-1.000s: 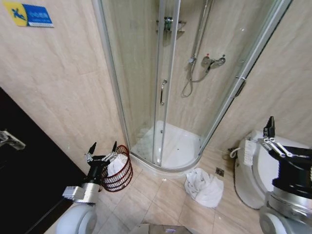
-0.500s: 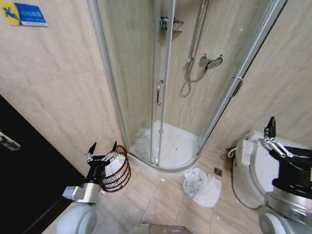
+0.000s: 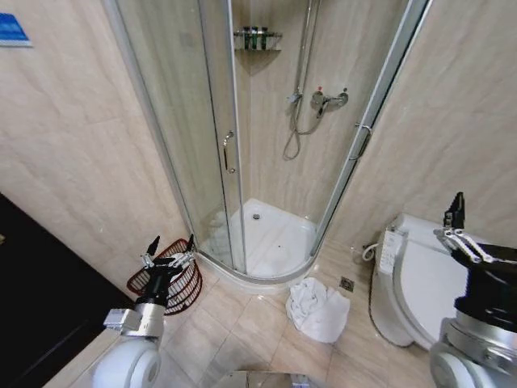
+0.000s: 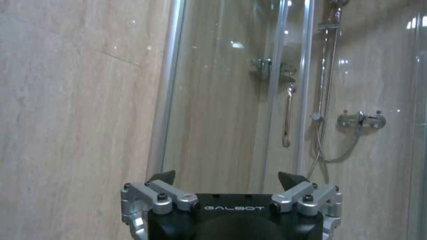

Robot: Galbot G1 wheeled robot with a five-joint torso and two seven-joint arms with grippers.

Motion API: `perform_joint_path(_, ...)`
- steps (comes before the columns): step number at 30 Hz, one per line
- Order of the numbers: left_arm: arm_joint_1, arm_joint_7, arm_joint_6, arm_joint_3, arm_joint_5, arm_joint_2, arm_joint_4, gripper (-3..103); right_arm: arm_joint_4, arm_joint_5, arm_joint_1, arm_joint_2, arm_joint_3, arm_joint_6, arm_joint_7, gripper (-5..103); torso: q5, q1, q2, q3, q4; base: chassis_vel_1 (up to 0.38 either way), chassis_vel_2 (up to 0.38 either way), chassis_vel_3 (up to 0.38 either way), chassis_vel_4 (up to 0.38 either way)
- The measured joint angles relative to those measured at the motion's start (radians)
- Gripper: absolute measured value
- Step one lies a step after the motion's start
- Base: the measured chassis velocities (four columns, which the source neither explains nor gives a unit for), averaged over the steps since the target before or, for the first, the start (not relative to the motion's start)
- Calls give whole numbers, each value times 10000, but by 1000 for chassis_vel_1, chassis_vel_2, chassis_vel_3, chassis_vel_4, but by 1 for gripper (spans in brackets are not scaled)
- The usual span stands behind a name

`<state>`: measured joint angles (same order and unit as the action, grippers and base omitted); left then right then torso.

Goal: Discard the used towel into the hamper.

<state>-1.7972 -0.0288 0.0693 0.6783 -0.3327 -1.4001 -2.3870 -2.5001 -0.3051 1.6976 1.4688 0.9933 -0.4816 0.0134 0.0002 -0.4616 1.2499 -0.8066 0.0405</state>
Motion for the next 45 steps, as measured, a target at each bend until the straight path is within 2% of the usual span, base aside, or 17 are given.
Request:
perform_joint_path(2, 0, 0, 0, 0, 0, 2, 1, 100, 0, -4, 8, 12, -5, 27, 0, 100, -12, -1, 0, 0, -6, 57, 20, -66, 23)
perform_joint_path(17, 1, -3, 0, 0, 0, 0, 0, 100, 0, -41, 52, 41, 28, -106, -9, 100, 0, -5, -1, -3, -2, -74, -47, 48, 62)
perform_joint_path(20, 3, -2, 0, -1, 0, 1, 0, 100, 0, -70, 123, 69, 81, -254, -80, 100, -7, -4, -1, -2, -10, -216, -184, 157, 190)
perform_joint_path(23, 1, 0, 0, -2, 0, -2, 0, 100, 2, -159, 103, 28, 241, -424, -191, 100, 8, -5, -1, -2, -3, -193, -164, 152, 210)
perform_joint_path(30, 1, 1, 0, -3, 0, -1, 0, 100, 82, -367, 80, -100, 536, -559, -225, 100, -1, -6, -2, -3, -2, -64, -82, 87, 32)
perform_joint_path(35, 1, 0, 0, 0, 0, 1, 0, 100, 336, -347, 294, 30, 7, -543, -377, 100, -4, -1, -1, 0, -8, 52, 22, -48, 8)
perform_joint_path(39, 0, 0, -1, 1, 0, 3, 0, 100, 747, -624, 299, 86, -308, 5, -385, 100, -3, -1, 0, 0, -6, 55, 43, -11, 3)
perform_joint_path(44, 0, 0, 0, 0, 0, 0, 1, 100, 1245, -1939, 194, -329, -330, 1243, -375, 100, 0, -5, -1, -2, -4, 28, 35, 56, 39)
perform_joint_path(45, 0, 0, 0, 0, 0, 0, 1, 100, 1245, -1939, 194, -329, -330, 1243, -375, 100, 0, -5, -1, -2, -4, 22, 50, 80, 61)
